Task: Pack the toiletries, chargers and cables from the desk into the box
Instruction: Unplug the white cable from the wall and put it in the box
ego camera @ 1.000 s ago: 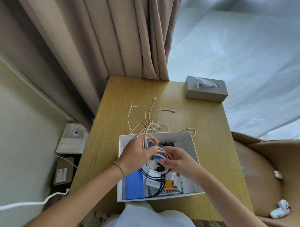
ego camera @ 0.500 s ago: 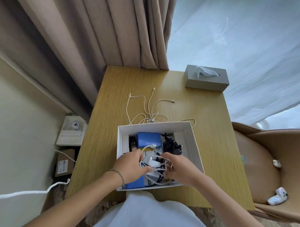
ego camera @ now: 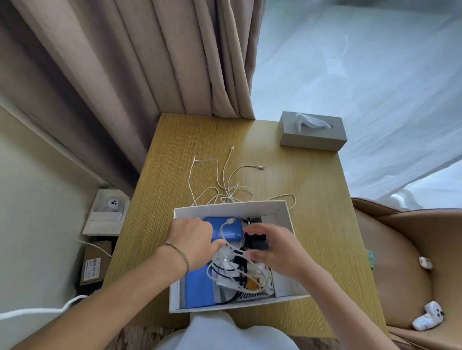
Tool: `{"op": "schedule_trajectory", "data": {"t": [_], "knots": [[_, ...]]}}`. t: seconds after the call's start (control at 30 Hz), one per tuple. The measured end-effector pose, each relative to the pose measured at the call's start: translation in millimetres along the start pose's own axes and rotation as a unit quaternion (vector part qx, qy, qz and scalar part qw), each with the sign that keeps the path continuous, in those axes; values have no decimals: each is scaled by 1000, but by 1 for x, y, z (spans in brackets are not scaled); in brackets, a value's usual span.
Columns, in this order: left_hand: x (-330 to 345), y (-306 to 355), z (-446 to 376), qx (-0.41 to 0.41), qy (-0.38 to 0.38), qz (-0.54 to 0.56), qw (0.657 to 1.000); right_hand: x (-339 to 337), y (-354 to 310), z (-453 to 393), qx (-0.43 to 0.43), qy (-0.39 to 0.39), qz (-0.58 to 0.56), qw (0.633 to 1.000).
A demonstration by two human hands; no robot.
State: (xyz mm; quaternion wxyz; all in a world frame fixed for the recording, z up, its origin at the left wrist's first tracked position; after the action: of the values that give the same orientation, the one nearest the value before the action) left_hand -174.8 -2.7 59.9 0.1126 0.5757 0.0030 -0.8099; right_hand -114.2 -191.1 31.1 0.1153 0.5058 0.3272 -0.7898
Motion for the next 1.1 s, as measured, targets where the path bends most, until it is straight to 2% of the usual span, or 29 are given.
{"op": "schedule_trajectory", "data": {"t": [0.13,0.23,0.37,0.6,0.97,1.03,1.1], "knots": [[-28,7,-30,32,76,100,992,-30,4,-18,20,85,-46,995],[-35,11,-63,32,92,169,981,-46,6,-34,26,115,-62,991],[-31,17,-106,15,100,201,974,-60,15,-57,40,130,-85,987],[-6,19,-170,-58,46,192,979,-67,37,-97,62,106,-98,988],[45,21,-231,-147,-45,149,977,-60,70,-119,40,63,-137,988],[51,21,-235,-161,-49,201,965,-61,76,-120,34,57,-143,988],[55,20,-236,-169,-43,309,935,-63,81,-123,31,60,-146,987]]}}
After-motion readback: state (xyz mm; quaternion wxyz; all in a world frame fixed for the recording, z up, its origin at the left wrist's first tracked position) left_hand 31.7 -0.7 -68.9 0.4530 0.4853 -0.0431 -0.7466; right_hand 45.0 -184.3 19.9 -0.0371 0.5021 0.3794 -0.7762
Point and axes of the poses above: each hand's wrist, its own z-axis away from the middle knuckle, its own x-axis out of the palm, y = z × x, the point moved 5 cm from there along -z, towards the middle knuckle, and after that the axes turned 15 degrees about z, right-handed, at the moved point
